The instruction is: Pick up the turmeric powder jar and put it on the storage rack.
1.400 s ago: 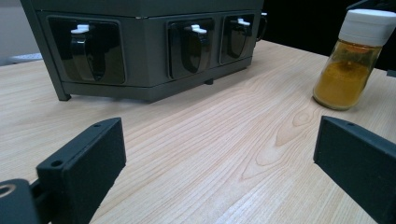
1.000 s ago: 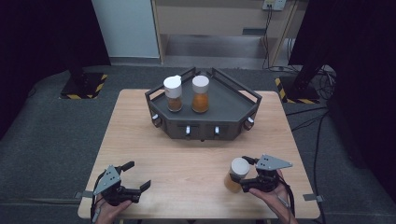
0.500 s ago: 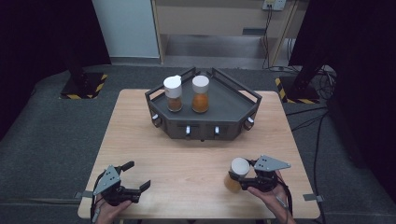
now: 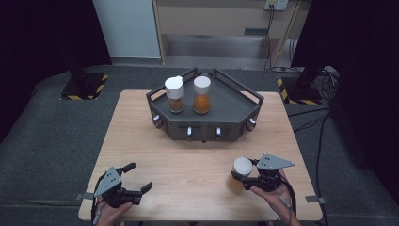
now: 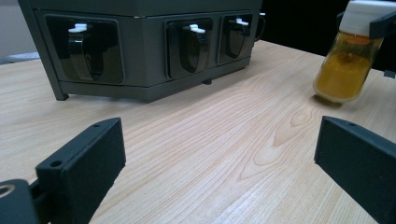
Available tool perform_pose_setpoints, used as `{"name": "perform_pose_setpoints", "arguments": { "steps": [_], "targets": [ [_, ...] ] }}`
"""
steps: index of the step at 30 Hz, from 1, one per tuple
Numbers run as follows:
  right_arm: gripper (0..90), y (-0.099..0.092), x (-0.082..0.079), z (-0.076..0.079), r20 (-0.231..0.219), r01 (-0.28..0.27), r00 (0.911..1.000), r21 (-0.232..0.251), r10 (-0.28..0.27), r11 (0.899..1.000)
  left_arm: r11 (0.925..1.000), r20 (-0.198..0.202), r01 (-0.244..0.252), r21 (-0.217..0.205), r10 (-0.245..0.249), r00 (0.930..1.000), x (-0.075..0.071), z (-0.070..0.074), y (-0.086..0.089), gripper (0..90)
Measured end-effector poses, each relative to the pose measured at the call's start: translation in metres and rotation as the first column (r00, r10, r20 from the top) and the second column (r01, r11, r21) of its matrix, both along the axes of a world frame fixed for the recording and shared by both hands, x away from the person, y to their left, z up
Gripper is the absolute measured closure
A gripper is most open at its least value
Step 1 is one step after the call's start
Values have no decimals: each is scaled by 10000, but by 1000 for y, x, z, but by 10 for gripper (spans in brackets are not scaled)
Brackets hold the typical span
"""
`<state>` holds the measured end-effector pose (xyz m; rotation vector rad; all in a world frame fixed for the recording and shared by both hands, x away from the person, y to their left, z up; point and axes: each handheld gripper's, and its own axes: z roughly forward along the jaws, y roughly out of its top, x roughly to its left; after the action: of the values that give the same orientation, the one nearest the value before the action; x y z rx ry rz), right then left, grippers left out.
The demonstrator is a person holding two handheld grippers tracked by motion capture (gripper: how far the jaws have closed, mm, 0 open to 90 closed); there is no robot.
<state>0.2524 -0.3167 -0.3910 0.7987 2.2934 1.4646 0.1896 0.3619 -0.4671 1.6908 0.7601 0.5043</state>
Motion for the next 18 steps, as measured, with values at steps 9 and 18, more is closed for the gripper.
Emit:
{"name": "perform_pose_setpoints", "arguments": {
  "steps": [9,18],
  "targets": [
    [334,1,3,28,218,2,9998,-191,2,9998,10000,0,-9,-29,9,10000,0,0,0,8],
    [334,7,13,58,116,132,9998,-275,-129,9995,10000,-19,15,-29,-15,10000,0,0,0,8]
  ]
}}
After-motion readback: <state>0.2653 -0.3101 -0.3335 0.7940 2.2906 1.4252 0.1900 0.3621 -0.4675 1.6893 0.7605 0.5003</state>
